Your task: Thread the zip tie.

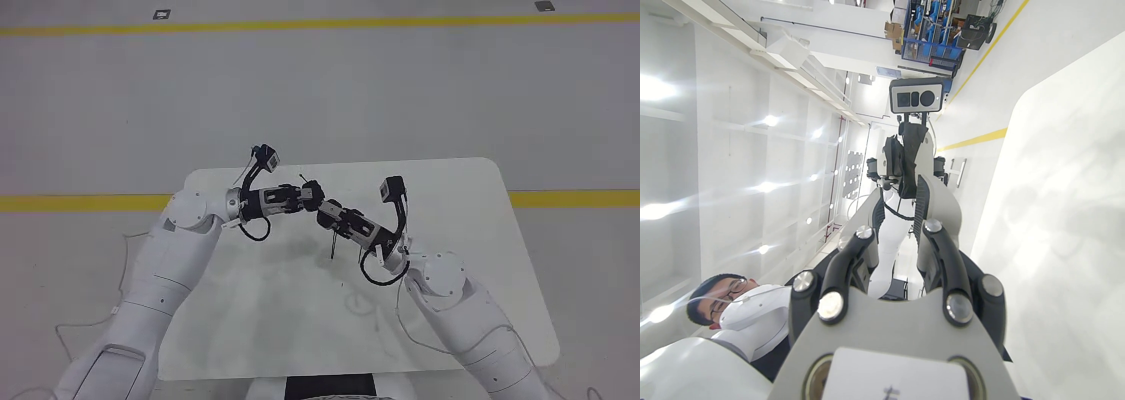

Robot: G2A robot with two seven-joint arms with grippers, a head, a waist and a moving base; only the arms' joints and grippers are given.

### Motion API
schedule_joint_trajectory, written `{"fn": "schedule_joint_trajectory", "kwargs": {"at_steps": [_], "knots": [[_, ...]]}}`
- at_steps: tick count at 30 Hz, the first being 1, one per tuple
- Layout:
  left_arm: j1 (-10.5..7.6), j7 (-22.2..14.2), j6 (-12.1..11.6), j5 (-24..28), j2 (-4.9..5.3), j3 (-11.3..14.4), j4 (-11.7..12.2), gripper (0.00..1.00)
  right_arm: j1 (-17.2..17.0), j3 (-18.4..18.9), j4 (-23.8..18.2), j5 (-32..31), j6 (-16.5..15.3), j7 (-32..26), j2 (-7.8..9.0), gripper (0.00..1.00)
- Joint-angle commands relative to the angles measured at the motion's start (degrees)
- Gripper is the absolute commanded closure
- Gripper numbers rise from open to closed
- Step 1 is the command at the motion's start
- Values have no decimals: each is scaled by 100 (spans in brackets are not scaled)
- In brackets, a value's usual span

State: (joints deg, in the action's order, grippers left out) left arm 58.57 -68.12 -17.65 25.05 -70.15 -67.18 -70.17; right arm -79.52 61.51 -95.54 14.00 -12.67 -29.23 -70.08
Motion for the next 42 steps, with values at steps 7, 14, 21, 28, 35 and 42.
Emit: {"fn": "schedule_joint_trajectory", "kwargs": {"at_steps": [7,14,21,28,35,42], "knots": [[18,9,20,26,56,49,-45,100,-28,31,-7,-47,17,71,-4,82],[33,45,11,93,94,103,-83,100,-49,54,-13,-70,29,87,-6,89],[42,86,11,128,128,172,-114,100,-80,80,-31,-90,28,122,-9,92],[57,130,9,160,167,210,-139,100,-114,93,-51,-89,30,114,-11,88],[52,157,1,191,202,252,-159,100,-124,106,-49,-99,22,113,-14,100],[43,188,3,223,235,294,-169,100,-123,105,-42,-111,18,93,-19,100]]}}
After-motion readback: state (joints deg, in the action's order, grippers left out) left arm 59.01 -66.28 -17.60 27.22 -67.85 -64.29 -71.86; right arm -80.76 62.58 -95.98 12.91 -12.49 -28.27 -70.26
